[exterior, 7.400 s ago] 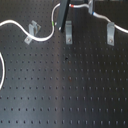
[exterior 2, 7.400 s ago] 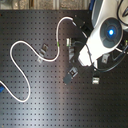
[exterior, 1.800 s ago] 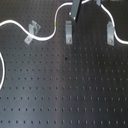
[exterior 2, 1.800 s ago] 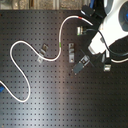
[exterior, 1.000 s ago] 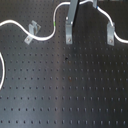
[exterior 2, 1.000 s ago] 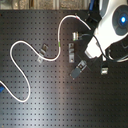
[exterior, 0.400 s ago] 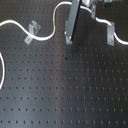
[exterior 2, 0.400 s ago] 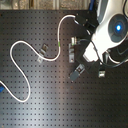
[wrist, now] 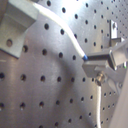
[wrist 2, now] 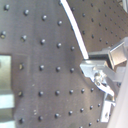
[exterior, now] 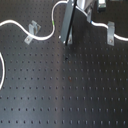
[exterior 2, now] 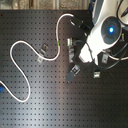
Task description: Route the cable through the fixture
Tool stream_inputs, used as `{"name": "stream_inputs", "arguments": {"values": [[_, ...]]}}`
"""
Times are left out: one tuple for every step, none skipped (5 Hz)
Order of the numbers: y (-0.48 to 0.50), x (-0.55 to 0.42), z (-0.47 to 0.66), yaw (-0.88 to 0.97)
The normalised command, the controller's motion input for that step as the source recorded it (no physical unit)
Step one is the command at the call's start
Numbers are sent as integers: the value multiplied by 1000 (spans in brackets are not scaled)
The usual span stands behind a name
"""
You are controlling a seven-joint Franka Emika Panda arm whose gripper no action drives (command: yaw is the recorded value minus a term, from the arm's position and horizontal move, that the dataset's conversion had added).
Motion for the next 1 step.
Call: {"name": "stream_inputs", "arguments": {"values": [[3, 1, 86, 0]]}}
